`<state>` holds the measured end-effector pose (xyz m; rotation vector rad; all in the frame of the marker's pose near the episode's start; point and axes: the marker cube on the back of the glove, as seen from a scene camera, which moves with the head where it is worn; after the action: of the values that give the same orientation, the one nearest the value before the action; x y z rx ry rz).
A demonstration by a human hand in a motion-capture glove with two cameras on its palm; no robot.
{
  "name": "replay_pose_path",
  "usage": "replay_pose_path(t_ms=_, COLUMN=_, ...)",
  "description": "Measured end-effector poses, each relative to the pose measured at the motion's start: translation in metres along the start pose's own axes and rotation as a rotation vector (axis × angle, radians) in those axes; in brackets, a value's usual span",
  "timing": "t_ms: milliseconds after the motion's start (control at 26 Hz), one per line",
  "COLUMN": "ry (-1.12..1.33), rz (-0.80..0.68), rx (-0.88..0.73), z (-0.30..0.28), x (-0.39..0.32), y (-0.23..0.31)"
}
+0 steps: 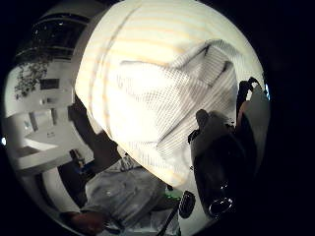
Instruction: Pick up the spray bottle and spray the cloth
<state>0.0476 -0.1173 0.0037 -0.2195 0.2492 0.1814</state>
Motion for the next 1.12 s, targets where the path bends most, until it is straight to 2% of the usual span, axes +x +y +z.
replay_pose_path(t_ms=154, ry=-0.03, rz=-0.03, rx=0.074, z=0.006, x=-0.008, y=-0.002)
replay_pose_path(t_ms=308, ry=-0.185, rz=-0.1, rx=0.185, z=-0.013, x=-0.024, y=0.004)
replay_pose_path(t_ms=462, ry=-0.476, rz=-0.213, rx=0.36, z=-0.044, x=-0.05, y=0.012)
replay_pose_path(t_ms=732, ry=-1.153, rz=-0.392, rx=0.69, z=-0.077, x=-0.12, y=0.012)
replay_pose_path(t_ms=886, ry=-1.379, rz=-0.394, rx=0.782, z=-0.073, x=-0.163, y=-0.009)
replay_pose_path(t_ms=1117, ry=-1.431, rz=-0.304, rx=0.822, z=-0.052, x=-0.197, y=-0.055)
